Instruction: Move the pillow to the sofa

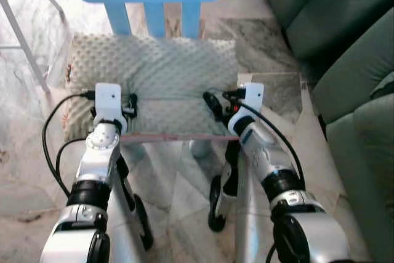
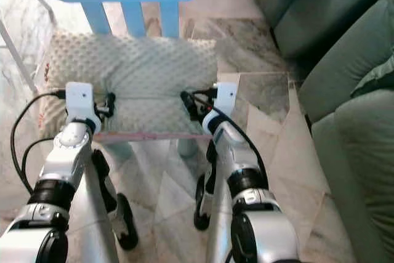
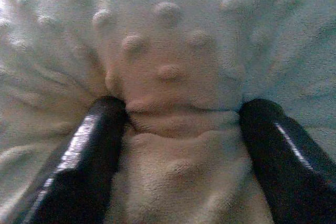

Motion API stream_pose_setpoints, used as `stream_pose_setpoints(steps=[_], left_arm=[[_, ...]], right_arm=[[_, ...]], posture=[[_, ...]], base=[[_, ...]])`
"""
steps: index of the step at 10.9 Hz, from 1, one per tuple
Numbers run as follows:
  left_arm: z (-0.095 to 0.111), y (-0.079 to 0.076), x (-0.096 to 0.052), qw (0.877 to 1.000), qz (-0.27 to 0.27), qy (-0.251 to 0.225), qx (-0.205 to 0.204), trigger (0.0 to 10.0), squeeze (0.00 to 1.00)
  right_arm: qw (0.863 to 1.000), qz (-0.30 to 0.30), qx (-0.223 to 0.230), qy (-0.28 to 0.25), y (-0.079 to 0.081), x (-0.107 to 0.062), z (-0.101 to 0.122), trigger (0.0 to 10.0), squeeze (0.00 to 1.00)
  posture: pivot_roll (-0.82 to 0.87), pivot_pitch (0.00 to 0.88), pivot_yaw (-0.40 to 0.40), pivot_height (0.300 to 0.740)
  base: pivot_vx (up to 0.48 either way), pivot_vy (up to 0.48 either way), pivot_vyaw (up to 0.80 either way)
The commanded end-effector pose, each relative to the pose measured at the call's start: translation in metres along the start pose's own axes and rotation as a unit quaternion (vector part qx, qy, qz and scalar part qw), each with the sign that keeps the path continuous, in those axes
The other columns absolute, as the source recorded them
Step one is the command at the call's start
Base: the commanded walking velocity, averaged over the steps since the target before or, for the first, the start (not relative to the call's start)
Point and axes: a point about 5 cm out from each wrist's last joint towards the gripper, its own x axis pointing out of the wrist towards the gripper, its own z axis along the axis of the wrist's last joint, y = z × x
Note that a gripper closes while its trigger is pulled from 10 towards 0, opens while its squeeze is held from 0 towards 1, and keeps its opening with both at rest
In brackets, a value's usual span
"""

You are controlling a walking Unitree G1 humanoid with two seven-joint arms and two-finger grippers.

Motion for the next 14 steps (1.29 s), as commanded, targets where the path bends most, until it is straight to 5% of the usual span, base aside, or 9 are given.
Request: stream_pose_setpoints(steps=[1, 11, 14], left_arm=[[-0.039, -0.012, -0.009, 0.996, -0.027, 0.081, 0.0, 0.0, 0.0], [-0.033, -0.043, 0.001, 0.995, -0.065, 0.064, -0.027, 0.0, 0.0], [-0.03, -0.042, 0.003, 0.996, -0.067, 0.056, -0.02, 0.0, 0.0]], right_arm=[[0.999, 0.0, 0.018, 0.043, 0.002, -0.004, -0.024, 0.0, 0.0], [0.998, -0.001, -0.012, 0.056, -0.013, -0.006, -0.024, 0.0, 0.0], [0.998, -0.001, -0.016, 0.055, -0.012, -0.004, -0.023, 0.0, 0.0]], posture=[[0.02, 0.357, -0.074, 0.49], [-0.04, 0.28, -0.156, 0.49], [-0.03, 0.275, -0.146, 0.49]], base=[[0.0, 0.0, 0.0], [0.0, 0.0, 0.0], [0.0, 0.0, 0.0]])
